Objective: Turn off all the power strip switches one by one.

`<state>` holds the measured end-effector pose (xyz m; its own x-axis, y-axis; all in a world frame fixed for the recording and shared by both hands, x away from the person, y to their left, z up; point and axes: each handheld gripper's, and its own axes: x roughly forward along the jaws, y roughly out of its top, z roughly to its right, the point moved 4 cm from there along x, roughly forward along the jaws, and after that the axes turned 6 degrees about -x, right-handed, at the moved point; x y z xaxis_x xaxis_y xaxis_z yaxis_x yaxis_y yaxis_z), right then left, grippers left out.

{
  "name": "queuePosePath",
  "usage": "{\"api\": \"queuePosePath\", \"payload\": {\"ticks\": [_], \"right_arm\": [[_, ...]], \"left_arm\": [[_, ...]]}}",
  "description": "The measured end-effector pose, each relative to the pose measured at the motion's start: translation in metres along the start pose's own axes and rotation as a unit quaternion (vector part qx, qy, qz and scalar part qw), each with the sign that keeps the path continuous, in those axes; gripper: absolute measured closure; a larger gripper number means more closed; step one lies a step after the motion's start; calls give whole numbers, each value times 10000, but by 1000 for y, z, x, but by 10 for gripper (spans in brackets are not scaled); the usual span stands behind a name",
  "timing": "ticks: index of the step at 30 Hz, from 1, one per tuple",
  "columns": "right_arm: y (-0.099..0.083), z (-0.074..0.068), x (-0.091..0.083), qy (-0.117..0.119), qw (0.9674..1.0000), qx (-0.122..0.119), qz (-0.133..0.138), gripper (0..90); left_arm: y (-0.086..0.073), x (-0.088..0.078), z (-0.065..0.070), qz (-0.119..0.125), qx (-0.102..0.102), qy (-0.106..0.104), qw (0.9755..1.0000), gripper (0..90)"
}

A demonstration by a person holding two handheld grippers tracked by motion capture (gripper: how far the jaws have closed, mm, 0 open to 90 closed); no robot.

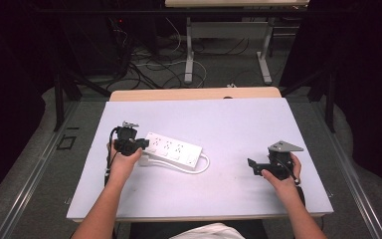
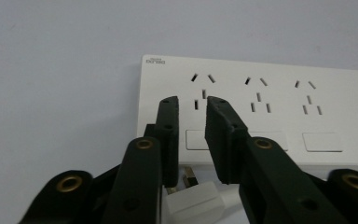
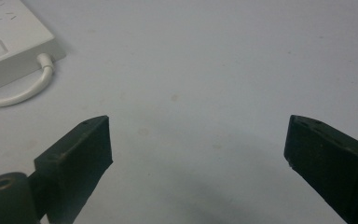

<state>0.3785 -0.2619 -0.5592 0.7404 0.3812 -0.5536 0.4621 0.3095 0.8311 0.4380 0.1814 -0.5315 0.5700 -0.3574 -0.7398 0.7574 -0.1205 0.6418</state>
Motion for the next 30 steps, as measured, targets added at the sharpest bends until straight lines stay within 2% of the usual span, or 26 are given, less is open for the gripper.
{"api": "queuePosePath", "payload": {"ticks": [1, 3, 5, 7, 9, 11, 12, 16, 18, 19, 21, 24, 26, 28, 29, 30], "right_arm": [[0, 0, 0, 6, 10000, 18, 2, 69], [0, 0, 0, 11, 10000, -8, 38, 68], [0, 0, 0, 35, 10000, 23, 35, 69], [0, 0, 0, 0, 10000, 7, 30, 69], [0, 0, -1, 23, 10000, 30, 22, 69], [0, 0, 0, 10, 10000, -31, 38, 69], [0, 0, 0, 14, 10000, -18, 37, 69], [1, -1, -2, -3, 10000, -3, 53, 69], [1, -1, -2, 0, 10000, -6, 50, 69], [1, -1, -2, 5, 10000, -11, 50, 69], [0, -1, -2, 14, 10000, -10, 33, 69], [1, 0, -3, -25, 10000, -13, 55, 69], [0, 1, -3, -75, 9999, -6, 72, 69], [0, 1, -4, -24, 10000, 4, 61, 69], [0, 1, -5, -38, 10000, 16, 60, 69], [0, 1, -5, -56, 10000, 13, 43, 69]], "left_arm": [[0, -1, 1, 77, -5, 29, 10000, 697], [1, -6, 1, 63, 16, -15, 10000, 647], [1, -8, 1, 154, 127, 31, 9998, 591], [1, -11, 2, 219, 300, -53, 9993, 514], [0, -13, 3, 312, 454, -26, 9985, 460], [0, -16, 3, 359, 452, -156, 9982, 422], [1, -17, 3, 483, 531, -283, 9970, 419], [1, -23, 2, 541, 522, -317, 9967, 377], [1, -27, 0, 559, 538, -223, 9967, 340], [1, -29, 0, 571, 474, -237, 9970, 337], [0, -32, -2, 634, 486, -244, 9965, 316], [-2, -38, -3, 691, 415, -253, 9964, 207], [-3, -42, -4, 737, 363, -323, 9961, 141], [-5, -46, -4, 781, 394, -370, 9955, 79], [-6, -48, -2, 790, 329, -426, 9954, 32], [-7, -51, -4, 811, 437, -426, 9948, 3]]}}
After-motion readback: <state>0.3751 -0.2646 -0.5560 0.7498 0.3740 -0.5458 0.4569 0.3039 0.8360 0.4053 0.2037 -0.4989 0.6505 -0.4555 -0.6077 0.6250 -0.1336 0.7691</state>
